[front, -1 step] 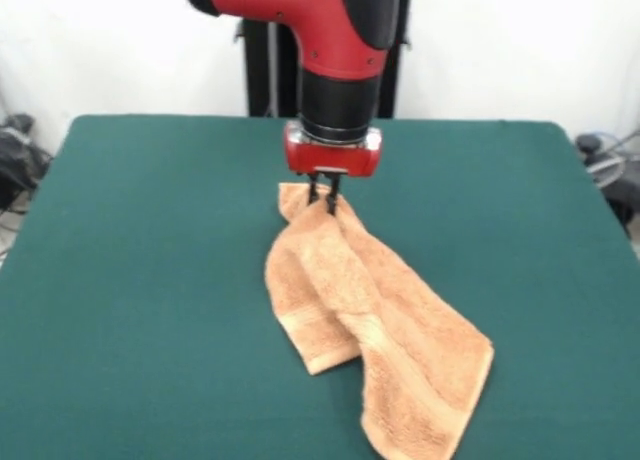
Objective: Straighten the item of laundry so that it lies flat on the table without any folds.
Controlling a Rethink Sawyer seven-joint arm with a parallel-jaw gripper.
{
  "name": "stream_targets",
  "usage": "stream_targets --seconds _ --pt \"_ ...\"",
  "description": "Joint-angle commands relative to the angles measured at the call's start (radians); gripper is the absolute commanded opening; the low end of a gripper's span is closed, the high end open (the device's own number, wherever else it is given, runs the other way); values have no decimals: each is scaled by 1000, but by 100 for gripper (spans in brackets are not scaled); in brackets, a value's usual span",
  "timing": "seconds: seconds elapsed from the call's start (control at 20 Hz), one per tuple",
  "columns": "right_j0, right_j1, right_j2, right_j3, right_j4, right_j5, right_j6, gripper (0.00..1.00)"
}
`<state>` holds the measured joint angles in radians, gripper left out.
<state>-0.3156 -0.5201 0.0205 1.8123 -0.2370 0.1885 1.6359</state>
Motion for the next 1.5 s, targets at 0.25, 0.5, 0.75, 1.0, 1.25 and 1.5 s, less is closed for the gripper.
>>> stream_targets --seconds 0.25,0.5,0.75,1.0,1.25,1.5 --pt "-26 -14 29 86 -78 -59 100 0" --pt "-17 -14 18 94 -76 -64 120 0" --pt "-7 -19 9 106 -69 -68 127 0" --pt "6 -26 -4 135 -66 -82 142 0" --pt "-3 -34 -4 167 -69 -92 143 0" --pt "-17 -41 -5 192 -80 -100 130 0"
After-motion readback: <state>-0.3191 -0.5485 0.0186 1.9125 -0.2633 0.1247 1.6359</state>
